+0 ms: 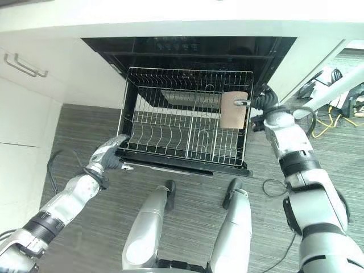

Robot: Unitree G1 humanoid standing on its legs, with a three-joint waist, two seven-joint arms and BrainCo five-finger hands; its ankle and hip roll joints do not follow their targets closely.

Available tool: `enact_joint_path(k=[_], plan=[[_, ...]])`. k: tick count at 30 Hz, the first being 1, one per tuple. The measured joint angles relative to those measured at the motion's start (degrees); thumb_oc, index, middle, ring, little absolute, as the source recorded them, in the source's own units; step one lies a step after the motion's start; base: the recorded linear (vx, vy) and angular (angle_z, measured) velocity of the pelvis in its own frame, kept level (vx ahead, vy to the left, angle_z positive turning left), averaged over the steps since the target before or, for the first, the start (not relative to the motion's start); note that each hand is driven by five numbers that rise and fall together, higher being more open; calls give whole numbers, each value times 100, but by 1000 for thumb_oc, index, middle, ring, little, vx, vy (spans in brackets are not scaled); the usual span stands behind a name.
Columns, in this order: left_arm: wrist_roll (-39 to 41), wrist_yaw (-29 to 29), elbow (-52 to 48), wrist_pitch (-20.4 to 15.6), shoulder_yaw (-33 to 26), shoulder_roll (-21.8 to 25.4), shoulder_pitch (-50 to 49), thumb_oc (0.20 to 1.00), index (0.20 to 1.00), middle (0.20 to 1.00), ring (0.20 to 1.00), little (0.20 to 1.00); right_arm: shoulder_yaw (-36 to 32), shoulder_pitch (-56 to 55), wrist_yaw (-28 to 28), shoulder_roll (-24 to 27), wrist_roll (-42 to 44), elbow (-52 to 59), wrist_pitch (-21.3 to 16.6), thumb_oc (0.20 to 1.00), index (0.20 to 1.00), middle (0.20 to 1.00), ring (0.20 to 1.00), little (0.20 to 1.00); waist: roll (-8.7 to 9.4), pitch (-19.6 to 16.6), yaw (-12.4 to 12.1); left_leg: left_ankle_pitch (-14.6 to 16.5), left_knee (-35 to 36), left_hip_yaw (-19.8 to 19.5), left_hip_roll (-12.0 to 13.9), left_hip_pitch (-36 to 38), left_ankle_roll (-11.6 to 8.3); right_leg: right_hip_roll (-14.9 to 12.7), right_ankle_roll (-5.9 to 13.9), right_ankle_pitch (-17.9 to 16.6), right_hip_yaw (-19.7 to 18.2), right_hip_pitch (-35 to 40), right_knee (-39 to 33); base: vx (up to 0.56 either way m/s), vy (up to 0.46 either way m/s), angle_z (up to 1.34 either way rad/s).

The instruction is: Place the dishes in the dishwasher.

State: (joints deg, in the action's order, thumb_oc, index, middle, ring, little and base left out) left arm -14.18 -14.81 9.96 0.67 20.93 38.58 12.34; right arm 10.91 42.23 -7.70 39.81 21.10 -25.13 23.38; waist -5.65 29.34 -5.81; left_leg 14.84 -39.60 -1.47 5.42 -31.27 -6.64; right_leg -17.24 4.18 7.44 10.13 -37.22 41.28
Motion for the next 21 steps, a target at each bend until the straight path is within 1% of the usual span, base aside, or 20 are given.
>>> enact_joint_path(k=[1,2,3,4,5,6,7,8,10,11,13,14,15,16,17,18,19,20,21], plan=[[125,-171,-74,-145,-222,-62,-169,1000,1000,1000,1000,1000,-180,-308,-93,-2,40,306,-10,1000,1000,1000,1000,1000,4,3,1,3,-55,-49,14,-63,2,4,-9,4,56,-2,0,19,-109,11],[231,-319,-140,-238,-411,-119,-274,1000,1000,1000,1000,1000,-266,-480,-168,-10,47,433,-10,1000,1000,1000,1000,1000,49,30,0,33,-61,-81,15,-77,33,6,-24,47,80,4,-3,19,-86,16],[435,-491,-217,-392,-588,-153,-379,1000,1000,1000,1000,1000,-365,-715,-282,-20,112,677,-16,1000,1000,1000,1000,1000,118,65,-18,7,-79,-129,22,-86,-2,17,-68,71,108,16,12,-44,-99,9],[473,-613,-226,-486,-683,-181,-401,1000,1000,1000,1000,1000,-484,-844,-344,-83,156,889,-46,1000,1000,1000,1000,1000,172,86,-38,14,-77,-132,41,-99,10,21,-101,82,133,5,2,38,-88,4],[562,-743,-276,-572,-744,-192,-443,1000,1000,1000,1000,1000,-498,-938,-392,-147,164,990,-62,1000,1000,1000,1000,1000,222,114,-5,14,-78,-139,65,-96,11,46,-120,93,143,3,11,40,-93,1],[719,-867,-456,-654,-880,-296,-535,1000,1000,1000,1000,1000,-741,-1229,-468,-366,201,1434,-138,1000,1000,1000,1000,1000,287,136,-33,14,-77,-163,66,-88,10,55,-107,128,147,18,34,43,-62,2],[932,-1081,-735,-861,-1211,-487,-682,1000,1000,1000,1000,1000,-904,-1683,-481,-679,268,1958,-282,1000,1000,1000,1000,1000,387,147,-33,13,-68,-188,91,-92,10,75,-132,142,160,18,41,51,-61,4],[962,-1140,-787,-897,-1218,-497,-664,1000,1000,1000,1000,1000,-923,-1801,-509,-770,265,1981,-293,1000,1000,1000,1000,1000,401,152,-5,13,-65,-189,93,-86,9,80,-108,159,165,19,45,48,-55,1],[1059,-1262,-1446,-1037,-1588,-705,-815,1000,1000,1000,1000,1000,-1070,-2664,-584,-1245,262,2876,-583,1000,1000,1000,1000,1000,448,168,25,12,-39,-202,101,-53,8,97,-80,167,174,62,14,34,-24,1],[1074,-1341,-1560,-1147,-1768,-738,-798,1000,1000,1000,1000,1000,-1071,-2975,-574,-1424,263,3085,-671,1000,1000,1000,1000,1000,454,169,82,12,-33,-225,112,-42,8,122,-68,138,193,98,-33,35,0,-3],[1074,-1520,-1669,-1326,-2042,-764,-779,1000,1000,1000,1000,1000,-1166,-3479,-485,-1452,259,3466,-911,1000,1000,1000,1000,1000,463,171,148,3,123,-143,138,180,16,173,-66,23,164,303,-258,37,10,-16],[1075,-1586,-1697,-1381,-2109,-812,-834,1000,1000,1000,1000,1000,-1242,-3596,-388,-1430,254,3551,-1079,1000,1000,1000,1000,1000,471,170,208,-5,243,-93,141,340,21,187,-10,3,161,440,-389,55,1,-14],[1077,-1651,-1789,-1414,-2155,-889,-908,1000,1000,1000,1000,1000,-1347,-3739,-321,-1432,253,3783,-1215,1000,1000,1000,1000,1000,471,169,227,-29,354,-86,137,452,29,188,-1,-2,167,570,-499,69,-26,-9],[1082,-1717,-1978,-1585,-2352,-1025,-1024,1000,1000,1000,1000,1000,-1451,-3953,-165,-1434,245,4099,-1491,1000,1000,1000,1000,1000,523,156,270,-44,517,-59,154,650,29,226,33,-39,172,745,-658,76,-75,-4],[1082,-1755,-2027,-1631,-2396,-1038,-1090,1000,1000,1000,1000,1000,-1478,-4038,-93,-1436,239,4195,-1574,1000,1000,1000,1000,1000,538,153,269,-69,606,-43,167,757,30,246,77,-94,179,842,-728,59,-103,-14],[1085,-1767,-2161,-1752,-2581,-1091,-1193,1000,1000,1000,1000,1000,-1503,-4116,56,-1440,205,4247,-1679,1000,1000,1000,1000,1000,594,141,284,-111,791,41,250,941,1,290,44,-123,188,971,-848,45,-120,-15],[1088,-1799,-2394,-1906,-2810,-1139,-1352,1000,1000,1000,1000,1000,-1606,-4263,192,-1443,190,4388,-1739,1000,1000,1000,1000,1000,632,122,246,-205,1055,62,285,1150,-68,394,30,-190,197,1159,-1070,60,-126,-20],[1138,-1838,-2530,-2107,-3006,-1132,-1471,1000,1000,1000,1000,1000,-1663,-4357,241,-1444,131,4366,-1880,1000,1000,1000,1000,1000,684,93,243,-277,1274,71,357,1342,-151,480,8,-223,249,1326,-1214,106,-143,-8],[1199,-1825,-2540,-2167,-3018,-1129,-1479,1000,1000,1000,1000,1000,-1727,-4436,243,-1440,120,4365,-1902,1000,1000,1000,1000,1000,698,78,263,-324,1442,60,381,1494,-184,497,-5,-210,299,1448,-1283,111,-137,-2]])
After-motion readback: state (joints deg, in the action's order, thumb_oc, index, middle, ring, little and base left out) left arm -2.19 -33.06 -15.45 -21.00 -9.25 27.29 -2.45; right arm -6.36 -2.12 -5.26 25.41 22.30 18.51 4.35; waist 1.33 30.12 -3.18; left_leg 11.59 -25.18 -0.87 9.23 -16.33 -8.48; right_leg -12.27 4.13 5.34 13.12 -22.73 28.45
